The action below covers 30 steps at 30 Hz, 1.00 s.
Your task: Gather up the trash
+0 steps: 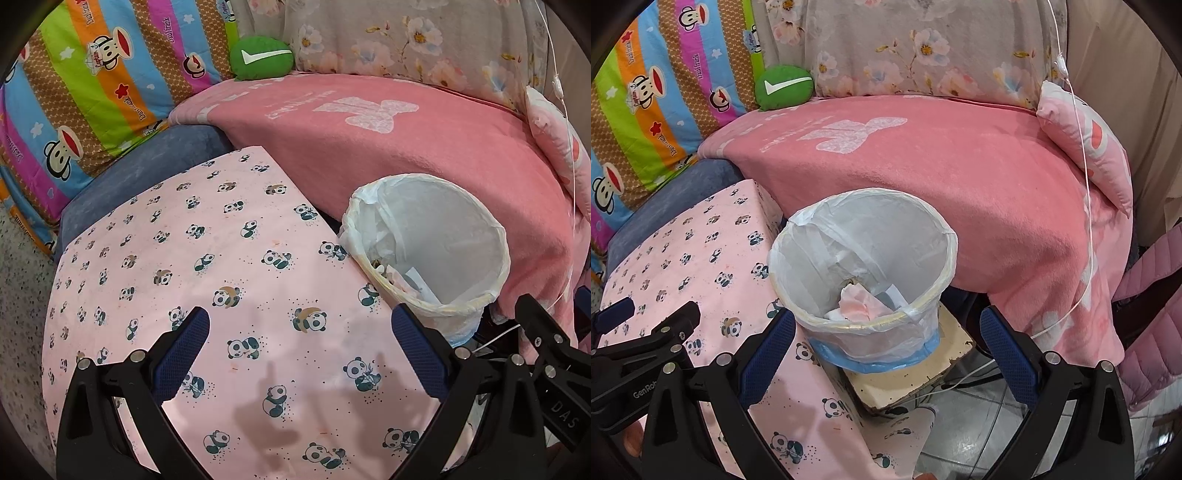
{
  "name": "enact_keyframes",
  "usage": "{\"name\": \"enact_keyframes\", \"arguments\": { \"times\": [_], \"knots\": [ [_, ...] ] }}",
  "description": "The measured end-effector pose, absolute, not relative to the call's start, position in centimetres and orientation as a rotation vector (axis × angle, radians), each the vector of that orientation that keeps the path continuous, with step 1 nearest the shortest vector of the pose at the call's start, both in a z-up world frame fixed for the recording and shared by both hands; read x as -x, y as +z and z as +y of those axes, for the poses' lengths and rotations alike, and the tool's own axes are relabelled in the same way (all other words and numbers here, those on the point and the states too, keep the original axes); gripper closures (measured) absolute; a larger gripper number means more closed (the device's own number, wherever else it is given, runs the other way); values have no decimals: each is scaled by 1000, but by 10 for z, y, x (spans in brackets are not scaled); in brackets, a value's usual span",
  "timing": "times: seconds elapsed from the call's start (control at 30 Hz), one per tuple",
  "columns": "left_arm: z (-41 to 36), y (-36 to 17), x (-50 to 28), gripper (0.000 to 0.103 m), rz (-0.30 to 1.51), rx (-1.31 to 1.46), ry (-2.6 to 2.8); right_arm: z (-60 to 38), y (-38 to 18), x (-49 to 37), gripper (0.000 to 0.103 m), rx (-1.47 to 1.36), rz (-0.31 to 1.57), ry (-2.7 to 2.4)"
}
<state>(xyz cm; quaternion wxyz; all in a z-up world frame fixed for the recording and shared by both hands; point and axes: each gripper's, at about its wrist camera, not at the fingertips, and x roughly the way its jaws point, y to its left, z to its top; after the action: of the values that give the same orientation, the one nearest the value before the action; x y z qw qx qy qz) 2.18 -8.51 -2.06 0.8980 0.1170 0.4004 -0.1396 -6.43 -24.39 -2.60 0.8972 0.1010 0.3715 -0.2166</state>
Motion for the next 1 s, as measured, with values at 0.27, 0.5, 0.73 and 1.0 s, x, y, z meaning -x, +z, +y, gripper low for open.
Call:
{"name": "enact_keyframes", "arguments": {
  "times": [0.27, 0.5, 0.73, 1.0],
  "knots": [
    [-84, -19, -20, 8, 819, -235, -283, -243, -26, 65, 4, -210, 770, -449],
    [-85, -19, -20, 8, 822, -236, -281, -243, -27, 65, 4, -211, 770, -449],
    [-85, -19, -20, 8, 822, -236, -282, -243, -27, 65, 4, -208, 770, -447],
    [-85, -19, -20, 8, 821, -239, -285, -244, -27, 66, 4, -209, 768, -450]
  ]
}}
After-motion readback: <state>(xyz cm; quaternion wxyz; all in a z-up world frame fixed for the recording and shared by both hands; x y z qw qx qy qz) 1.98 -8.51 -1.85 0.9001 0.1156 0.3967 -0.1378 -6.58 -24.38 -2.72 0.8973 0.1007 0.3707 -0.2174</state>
